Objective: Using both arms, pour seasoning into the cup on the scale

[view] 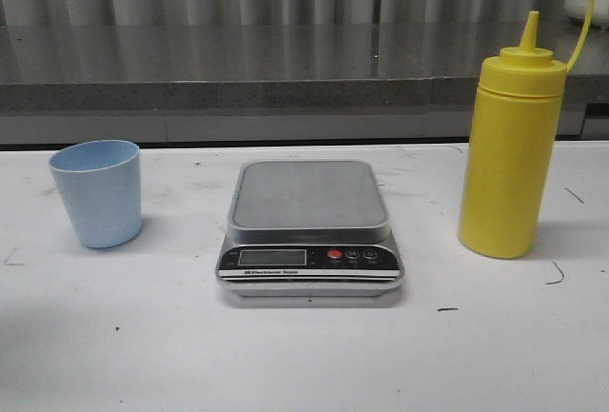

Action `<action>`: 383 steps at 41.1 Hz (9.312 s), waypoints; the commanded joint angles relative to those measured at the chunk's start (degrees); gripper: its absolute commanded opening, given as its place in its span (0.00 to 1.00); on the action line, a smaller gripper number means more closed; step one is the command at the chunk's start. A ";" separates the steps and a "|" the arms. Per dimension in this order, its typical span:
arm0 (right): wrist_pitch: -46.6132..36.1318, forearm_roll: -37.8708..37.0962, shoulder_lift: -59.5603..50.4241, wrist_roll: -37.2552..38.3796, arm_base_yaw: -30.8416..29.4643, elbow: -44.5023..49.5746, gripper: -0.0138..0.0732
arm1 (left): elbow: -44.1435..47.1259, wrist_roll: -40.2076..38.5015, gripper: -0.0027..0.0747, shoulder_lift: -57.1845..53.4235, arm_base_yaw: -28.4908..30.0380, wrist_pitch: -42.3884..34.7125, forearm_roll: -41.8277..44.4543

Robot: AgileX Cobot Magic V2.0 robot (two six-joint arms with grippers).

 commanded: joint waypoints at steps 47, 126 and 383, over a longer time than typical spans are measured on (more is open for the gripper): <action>-3.30 -0.50 0.17 -0.72 -0.13 -1.54 0.77 | -24.25 -0.08 0.10 38.31 -0.63 1.01 0.62; -3.19 -0.50 0.17 -0.72 -0.13 -1.54 0.77 | -49.77 -0.87 0.14 48.28 -19.52 10.95 -3.38; -4.71 -36.65 52.01 -30.94 26.93 -36.53 0.59 | 15.57 -0.87 0.54 -42.54 -13.50 0.39 0.02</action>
